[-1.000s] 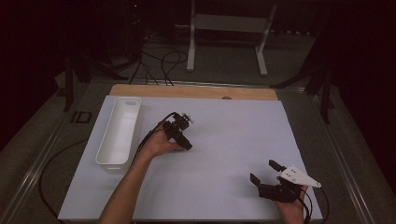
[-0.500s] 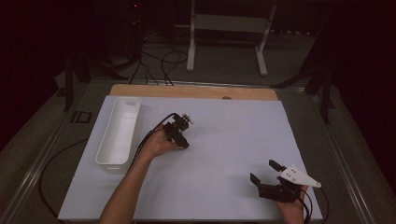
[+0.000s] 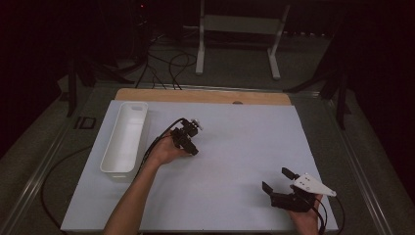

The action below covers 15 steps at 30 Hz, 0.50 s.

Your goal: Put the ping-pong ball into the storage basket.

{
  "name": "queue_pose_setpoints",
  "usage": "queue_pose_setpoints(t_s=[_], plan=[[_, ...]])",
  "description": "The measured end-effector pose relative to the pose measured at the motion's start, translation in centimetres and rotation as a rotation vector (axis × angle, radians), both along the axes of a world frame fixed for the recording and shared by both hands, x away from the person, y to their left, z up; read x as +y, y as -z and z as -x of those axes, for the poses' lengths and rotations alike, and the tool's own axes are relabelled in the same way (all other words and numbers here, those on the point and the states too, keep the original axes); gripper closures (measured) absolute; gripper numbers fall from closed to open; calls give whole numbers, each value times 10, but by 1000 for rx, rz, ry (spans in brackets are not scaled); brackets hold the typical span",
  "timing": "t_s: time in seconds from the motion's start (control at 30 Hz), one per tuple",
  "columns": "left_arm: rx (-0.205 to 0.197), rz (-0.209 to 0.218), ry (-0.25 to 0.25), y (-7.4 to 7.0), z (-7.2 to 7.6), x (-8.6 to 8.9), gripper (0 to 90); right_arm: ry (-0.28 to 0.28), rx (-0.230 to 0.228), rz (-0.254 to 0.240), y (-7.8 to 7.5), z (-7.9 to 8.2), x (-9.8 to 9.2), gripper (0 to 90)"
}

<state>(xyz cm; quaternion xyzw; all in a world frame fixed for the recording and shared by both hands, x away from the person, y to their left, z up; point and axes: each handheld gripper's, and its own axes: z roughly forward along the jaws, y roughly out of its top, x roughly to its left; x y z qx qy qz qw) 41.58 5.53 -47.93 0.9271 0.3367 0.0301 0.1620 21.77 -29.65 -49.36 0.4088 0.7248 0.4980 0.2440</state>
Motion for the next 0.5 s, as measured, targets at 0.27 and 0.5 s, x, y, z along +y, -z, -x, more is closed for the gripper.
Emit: queue_pose_setpoints(t_s=[0.27,0.5], plan=[[-26,-4,-7,-5,2,2,512,2,-3,-2,0,0,0,84],[-33,-3,-17,-9,3,3,512,5,-7,0,0,0,-1,84]])
